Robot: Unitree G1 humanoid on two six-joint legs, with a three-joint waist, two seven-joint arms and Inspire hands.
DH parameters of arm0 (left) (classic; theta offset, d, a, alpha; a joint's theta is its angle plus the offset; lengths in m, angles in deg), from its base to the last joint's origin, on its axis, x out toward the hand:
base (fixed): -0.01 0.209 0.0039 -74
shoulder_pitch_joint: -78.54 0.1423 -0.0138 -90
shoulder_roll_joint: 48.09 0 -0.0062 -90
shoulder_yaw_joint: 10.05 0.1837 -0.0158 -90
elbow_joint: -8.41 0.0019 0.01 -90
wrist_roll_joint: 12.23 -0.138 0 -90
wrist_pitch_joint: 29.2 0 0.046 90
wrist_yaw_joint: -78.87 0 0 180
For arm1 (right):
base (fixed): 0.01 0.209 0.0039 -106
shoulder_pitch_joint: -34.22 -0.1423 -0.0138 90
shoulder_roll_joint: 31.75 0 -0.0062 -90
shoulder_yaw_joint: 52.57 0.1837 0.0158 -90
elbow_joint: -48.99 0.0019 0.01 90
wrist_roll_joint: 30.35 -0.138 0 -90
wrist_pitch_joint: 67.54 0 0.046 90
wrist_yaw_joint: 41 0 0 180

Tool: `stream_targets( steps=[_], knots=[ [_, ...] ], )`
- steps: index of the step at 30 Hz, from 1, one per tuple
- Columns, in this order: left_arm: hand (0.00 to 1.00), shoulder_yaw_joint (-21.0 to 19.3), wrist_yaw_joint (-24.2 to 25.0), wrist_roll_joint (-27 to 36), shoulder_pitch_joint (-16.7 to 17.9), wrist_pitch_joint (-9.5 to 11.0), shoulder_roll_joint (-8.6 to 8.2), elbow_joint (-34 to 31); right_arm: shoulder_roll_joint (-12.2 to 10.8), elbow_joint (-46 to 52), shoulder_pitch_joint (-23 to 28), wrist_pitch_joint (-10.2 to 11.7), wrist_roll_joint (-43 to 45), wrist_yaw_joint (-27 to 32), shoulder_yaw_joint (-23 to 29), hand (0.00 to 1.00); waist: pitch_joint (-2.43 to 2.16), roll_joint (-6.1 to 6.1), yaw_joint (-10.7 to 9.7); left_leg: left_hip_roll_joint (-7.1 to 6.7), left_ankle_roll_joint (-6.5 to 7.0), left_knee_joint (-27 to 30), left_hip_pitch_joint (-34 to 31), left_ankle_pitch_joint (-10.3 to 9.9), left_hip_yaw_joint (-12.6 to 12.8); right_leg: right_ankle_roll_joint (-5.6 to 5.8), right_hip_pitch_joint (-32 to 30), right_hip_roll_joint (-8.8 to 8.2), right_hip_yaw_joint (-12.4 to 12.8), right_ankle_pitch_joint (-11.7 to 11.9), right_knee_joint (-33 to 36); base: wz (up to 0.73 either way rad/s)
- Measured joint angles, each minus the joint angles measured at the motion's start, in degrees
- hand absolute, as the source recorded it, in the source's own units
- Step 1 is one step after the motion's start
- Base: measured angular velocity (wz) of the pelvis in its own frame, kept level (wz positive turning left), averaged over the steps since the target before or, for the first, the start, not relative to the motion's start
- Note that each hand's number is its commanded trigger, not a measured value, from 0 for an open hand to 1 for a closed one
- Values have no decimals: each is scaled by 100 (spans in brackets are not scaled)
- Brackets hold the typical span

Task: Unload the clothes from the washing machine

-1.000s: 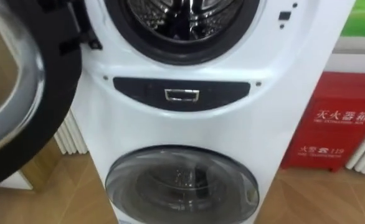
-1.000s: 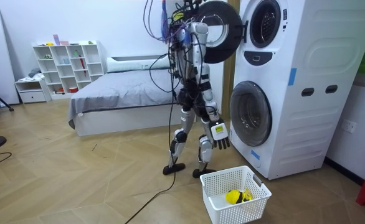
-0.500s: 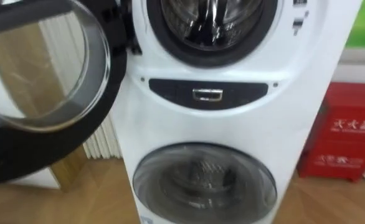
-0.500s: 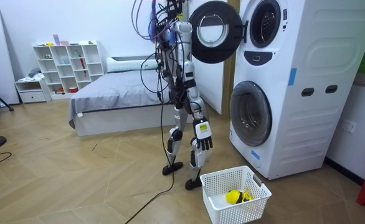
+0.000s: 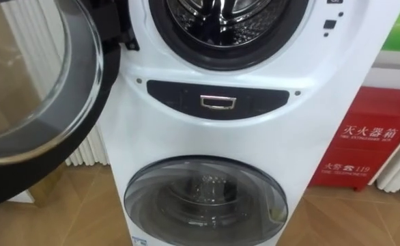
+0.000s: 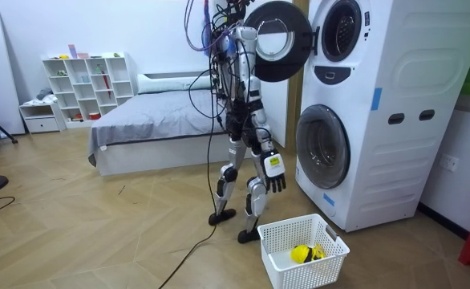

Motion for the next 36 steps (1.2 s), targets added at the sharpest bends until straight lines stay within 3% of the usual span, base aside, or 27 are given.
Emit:
stream_targets(
  steps=[1, 3, 4, 5, 6, 8, 9, 11, 14, 16, 19, 24, 27, 28, 30, 32, 36],
  knots=[
    [100, -129, -3, 79, 3, 1, 39, -3, 19, 15, -11, 33, 2, -7, 212, 0, 4, 18, 2, 0, -1, 10, 6, 0, -14, -14, -18, -2, -2, -35, -2, 9],
    [100, -348, -2, 293, -58, -2, 165, -45, 111, 59, -60, 78, -22, -34, 430, 0, 10, 79, 8, -1, -8, -28, -16, 3, -42, -18, -44, 3, 0, -64, 7, 14],
    [65, -568, -6, 303, -146, -3, 303, -108, 204, 59, -62, 106, -50, -103, 594, 0, 28, 131, 27, 0, -24, -43, -23, -6, -110, -13, -41, 9, -10, -69, 11, 12],
    [0, -735, -39, 411, -266, 5, 535, -134, 313, 51, -65, 139, -22, -140, 714, 0, 4, 191, 52, 3, -46, -72, -29, -18, -122, -11, -78, 20, -2, -71, 25, 5],
    [0, -833, -65, 501, -339, 15, 665, -135, 363, 54, -72, 158, 18, -141, 736, 0, -10, 215, 78, 3, -51, -93, -31, -21, -120, -11, -103, 27, 14, -70, 42, -11],
    [0, -1211, -146, 688, -574, 110, 1190, -427, 459, 12, 12, 354, 75, -145, 935, 0, -7, 292, 164, -14, -55, -87, -40, -20, -114, -16, -123, 20, 39, -64, 115, -12],
    [0, -1234, -164, 729, -585, 181, 1314, -557, 462, 19, 48, 401, 70, -152, 997, 0, -12, 297, 162, -17, -55, -68, -50, -19, -118, -16, -119, 5, 20, -64, 115, 0],
    [0, -1195, -208, 665, -615, 367, 1742, -1059, 491, 75, 150, 428, 77, -252, 1040, 0, -32, 364, 163, -45, -52, -30, -103, -18, -127, -4, -157, -33, 8, -59, 133, 2],
    [0, -790, -87, 614, -625, 413, 1933, -1579, 527, 50, 209, 419, 43, -440, 1032, 0, -53, 475, 84, -100, -27, -14, -181, -3, -199, 38, -201, -105, -34, -34, 138, 5],
    [0, -573, 210, 646, -627, 378, 1948, -1787, 526, 28, 209, 419, 44, -551, 1032, 0, -46, 526, -59, -142, 2, -12, -209, 14, -289, 65, -197, -150, -67, -47, 128, 17],
    [0, -371, 556, 954, -655, 363, 1957, -2337, 528, 12, 232, 419, -31, -580, 783, 0, -35, 524, -67, -147, 6, -8, -196, 16, -288, 67, -199, -142, -33, -39, 128, -2],
    [0, -380, 712, 1349, -940, 358, 2059, -3054, 558, 27, 274, 408, -77, -539, 829, 0, -45, 506, 14, -134, 9, -6, -198, 18, -284, 60, -206, -109, 8, -1, 92, -4],
    [0, -518, 727, 1370, -1086, 85, 2138, -3123, 566, 99, 333, 357, -73, -501, 864, 0, -51, 508, 52, -114, 9, -8, -209, 18, -284, 57, -201, -85, 9, 21, 47, 0],
    [0, -613, 727, 1345, -1187, 7, 2171, -3130, 564, 182, 392, 344, -29, -503, 936, 0, -53, 520, 148, -95, 9, -8, -218, 18, -273, 52, -183, -64, 11, 58, -1, -5],
    [0, -712, 727, 1325, -1293, -26, 2401, -3161, 562, 241, 443, 333, 19, -502, 1054, 0, -52, 522, 200, -62, 8, -11, -232, 18, -275, 37, -157, -42, -11, 111, -64, 0],
    [0, -863, 716, 1281, -1443, -30, 2758, -3208, 584, 262, 455, 334, 16, -502, 1094, 0, -49, 536, 220, -41, 7, -8, -210, 19, -276, 31, -97, -31, -36, 130, -117, 6],
    [0, -1105, 675, 962, -1599, -64, 3143, -3364, 585, 413, 532, 309, 130, -575, 1266, 0, -36, 574, 313, -45, 7, -6, -217, 19, -296, 44, -86, -48, -57, 138, -126, 8]
  ],
)
